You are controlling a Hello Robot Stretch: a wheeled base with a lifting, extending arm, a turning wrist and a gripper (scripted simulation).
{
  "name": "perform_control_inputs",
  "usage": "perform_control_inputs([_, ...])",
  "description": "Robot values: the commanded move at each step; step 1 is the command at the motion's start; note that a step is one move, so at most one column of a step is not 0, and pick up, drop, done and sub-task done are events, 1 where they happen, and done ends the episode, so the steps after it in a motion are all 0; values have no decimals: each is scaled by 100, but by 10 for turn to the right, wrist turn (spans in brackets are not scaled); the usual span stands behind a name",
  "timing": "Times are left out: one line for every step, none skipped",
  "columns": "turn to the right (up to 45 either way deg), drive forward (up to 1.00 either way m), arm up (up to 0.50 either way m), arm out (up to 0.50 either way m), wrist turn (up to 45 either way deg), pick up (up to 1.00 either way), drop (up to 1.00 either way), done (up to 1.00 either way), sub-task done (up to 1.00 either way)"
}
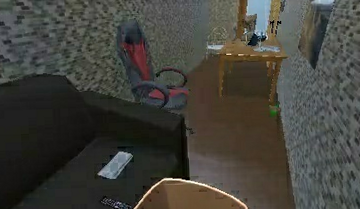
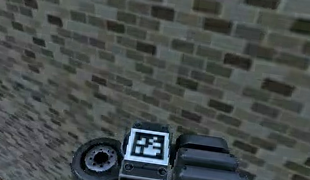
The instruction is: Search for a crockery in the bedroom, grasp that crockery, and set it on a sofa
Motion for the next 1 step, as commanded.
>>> perform_control_inputs([450,0,0,0,0,0,0,0,0])
